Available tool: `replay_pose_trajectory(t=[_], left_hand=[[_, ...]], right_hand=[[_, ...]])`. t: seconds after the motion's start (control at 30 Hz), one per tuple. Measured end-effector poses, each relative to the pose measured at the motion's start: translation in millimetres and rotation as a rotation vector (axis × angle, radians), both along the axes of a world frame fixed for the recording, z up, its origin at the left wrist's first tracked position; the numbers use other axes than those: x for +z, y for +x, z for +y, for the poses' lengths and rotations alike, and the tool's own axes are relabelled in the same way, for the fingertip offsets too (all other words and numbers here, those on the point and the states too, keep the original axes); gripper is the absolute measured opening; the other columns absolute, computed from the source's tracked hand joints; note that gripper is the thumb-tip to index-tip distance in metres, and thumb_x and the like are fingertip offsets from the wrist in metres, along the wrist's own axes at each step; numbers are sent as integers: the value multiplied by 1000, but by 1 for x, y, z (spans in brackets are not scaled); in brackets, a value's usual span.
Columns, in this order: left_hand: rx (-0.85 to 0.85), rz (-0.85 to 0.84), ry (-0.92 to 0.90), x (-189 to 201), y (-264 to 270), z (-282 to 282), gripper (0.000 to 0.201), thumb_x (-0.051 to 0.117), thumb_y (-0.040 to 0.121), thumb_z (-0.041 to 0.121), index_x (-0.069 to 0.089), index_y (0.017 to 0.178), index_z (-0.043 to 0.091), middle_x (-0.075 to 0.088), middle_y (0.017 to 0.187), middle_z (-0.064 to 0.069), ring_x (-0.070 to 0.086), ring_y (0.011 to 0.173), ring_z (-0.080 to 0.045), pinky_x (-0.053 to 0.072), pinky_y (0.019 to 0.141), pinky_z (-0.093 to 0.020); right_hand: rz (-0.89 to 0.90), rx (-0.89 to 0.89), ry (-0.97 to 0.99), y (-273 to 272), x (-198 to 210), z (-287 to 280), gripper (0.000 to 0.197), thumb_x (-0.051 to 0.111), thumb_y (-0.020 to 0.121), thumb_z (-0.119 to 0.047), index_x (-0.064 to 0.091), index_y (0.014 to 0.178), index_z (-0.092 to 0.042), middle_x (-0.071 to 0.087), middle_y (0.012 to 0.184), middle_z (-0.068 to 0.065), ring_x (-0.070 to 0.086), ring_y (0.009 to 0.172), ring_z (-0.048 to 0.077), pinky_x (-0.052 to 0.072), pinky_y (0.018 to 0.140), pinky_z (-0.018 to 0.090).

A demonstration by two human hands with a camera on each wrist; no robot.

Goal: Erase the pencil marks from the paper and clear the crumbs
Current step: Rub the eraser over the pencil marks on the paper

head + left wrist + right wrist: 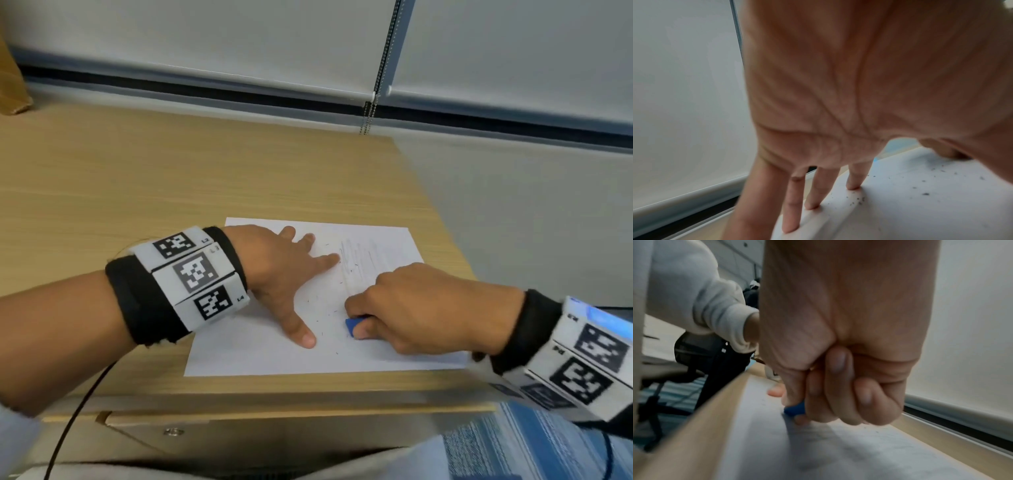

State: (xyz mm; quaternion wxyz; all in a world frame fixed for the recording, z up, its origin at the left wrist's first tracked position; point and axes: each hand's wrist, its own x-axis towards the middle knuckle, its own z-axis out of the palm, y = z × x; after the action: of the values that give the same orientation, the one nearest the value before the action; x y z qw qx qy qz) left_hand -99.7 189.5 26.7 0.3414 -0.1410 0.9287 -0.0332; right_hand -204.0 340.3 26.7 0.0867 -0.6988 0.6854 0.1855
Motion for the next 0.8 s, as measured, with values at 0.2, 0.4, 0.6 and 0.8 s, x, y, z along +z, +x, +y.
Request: replay_pose_trajectory(t=[0.2, 0.4, 0.6, 0.8], left_hand=[[7, 1, -1, 1, 1, 1, 126, 63, 64, 78, -24, 148, 39, -22, 160, 1, -14, 147, -29, 22, 112, -53], [5, 11, 13, 1, 4, -2, 127, 64, 63, 79, -22, 148, 40, -22, 160, 4, -14, 148, -26, 19, 113, -52], [0, 26, 5, 4, 3, -4, 128, 62, 61, 82, -19, 149, 38, -20, 160, 6, -13, 148, -24, 18, 113, -55], [-44, 33, 29, -2, 22, -8, 120, 49, 72, 83, -22, 150, 27, -28, 157, 6, -13, 148, -19, 20, 117, -51]], right_hand=[[15, -21, -4, 7, 3, 4, 24, 38, 99, -43, 51, 93, -24, 39, 62, -7, 41, 58, 18, 32, 58, 33], [-11, -171, -131, 17, -10, 41, 23, 27, 99, -47, 36, 88, -28, 38, 65, -6, 39, 57, 19, 34, 60, 36], [-253, -423, -643, 6, -46, 84, 38, 21, 95, -50, 54, 95, -31, 55, 102, -18, 56, 87, 9, 45, 72, 25], [-360, -515, -819, 12, -86, 95, 30, 24, 96, -50, 52, 100, -39, 52, 129, -22, 45, 113, -2, 36, 93, 25]])
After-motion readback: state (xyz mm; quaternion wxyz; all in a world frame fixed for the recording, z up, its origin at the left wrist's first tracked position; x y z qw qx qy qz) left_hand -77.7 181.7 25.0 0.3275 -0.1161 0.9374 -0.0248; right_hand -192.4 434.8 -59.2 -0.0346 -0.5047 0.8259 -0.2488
